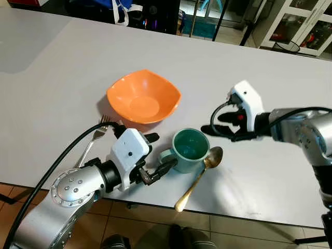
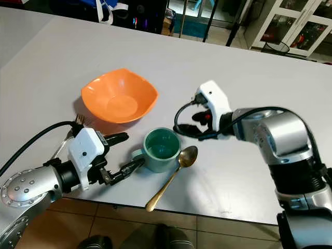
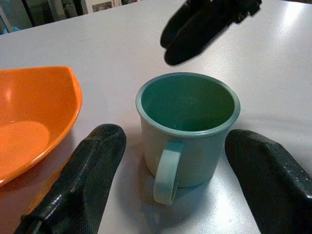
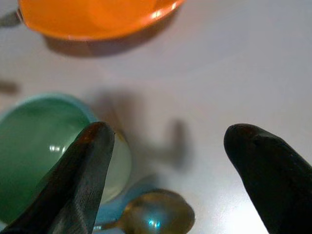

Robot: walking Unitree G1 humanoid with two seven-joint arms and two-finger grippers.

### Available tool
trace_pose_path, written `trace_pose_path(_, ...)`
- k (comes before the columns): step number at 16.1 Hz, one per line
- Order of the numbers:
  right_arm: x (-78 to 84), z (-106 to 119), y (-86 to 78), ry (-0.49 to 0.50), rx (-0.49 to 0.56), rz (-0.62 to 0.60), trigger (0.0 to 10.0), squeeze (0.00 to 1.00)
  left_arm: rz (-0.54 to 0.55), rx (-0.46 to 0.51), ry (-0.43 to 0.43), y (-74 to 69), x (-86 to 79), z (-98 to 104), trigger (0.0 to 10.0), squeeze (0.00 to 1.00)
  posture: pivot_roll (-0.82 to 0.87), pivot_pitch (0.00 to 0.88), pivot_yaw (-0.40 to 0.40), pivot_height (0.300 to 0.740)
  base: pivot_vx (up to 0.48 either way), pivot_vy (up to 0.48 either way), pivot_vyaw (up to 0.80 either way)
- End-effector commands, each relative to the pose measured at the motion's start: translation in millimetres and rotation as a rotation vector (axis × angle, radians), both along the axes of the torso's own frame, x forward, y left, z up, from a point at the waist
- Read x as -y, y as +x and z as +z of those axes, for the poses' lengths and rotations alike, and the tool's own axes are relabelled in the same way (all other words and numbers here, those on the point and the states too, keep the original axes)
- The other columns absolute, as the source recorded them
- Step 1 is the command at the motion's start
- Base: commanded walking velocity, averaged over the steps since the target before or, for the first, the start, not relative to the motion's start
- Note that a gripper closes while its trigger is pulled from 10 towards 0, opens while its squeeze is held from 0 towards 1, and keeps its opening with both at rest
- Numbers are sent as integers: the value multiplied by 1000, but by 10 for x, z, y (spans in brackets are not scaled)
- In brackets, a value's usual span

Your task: Setting the table

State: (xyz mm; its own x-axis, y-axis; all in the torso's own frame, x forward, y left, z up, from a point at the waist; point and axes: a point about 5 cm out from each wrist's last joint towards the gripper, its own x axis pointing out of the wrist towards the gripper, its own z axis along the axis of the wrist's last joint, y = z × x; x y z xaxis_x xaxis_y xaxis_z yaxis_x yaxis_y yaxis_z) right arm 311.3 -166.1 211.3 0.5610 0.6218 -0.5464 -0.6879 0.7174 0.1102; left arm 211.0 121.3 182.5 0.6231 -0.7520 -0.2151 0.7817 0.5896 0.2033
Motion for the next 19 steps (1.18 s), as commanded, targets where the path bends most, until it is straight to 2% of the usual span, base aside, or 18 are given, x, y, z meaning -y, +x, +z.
trace_pose_path(1,32,102,5,22,25,5,10000,0,-21,8,1,-46,30,22,10000,0,-77,150,-129,740,0,0,0)
trace_pose_path(4,11,145,-68,29,25,67,10000,0,-22,10,5,-42,20,25,10000,0,-71,138,-128,740,0,0,0)
trace_pose_path(7,-42,68,-161,-20,19,130,10000,0,-25,11,4,-44,24,26,10000,0,-71,138,-128,740,0,0,0)
trace_pose_path(13,-115,-86,-153,-74,15,120,10000,0,-26,12,5,-40,25,28,10000,0,-67,132,-132,740,0,0,0)
trace_pose_path(19,-180,-159,-176,-52,-24,146,10000,0,-26,11,3,-42,29,24,10000,0,-68,133,-135,740,0,0,0)
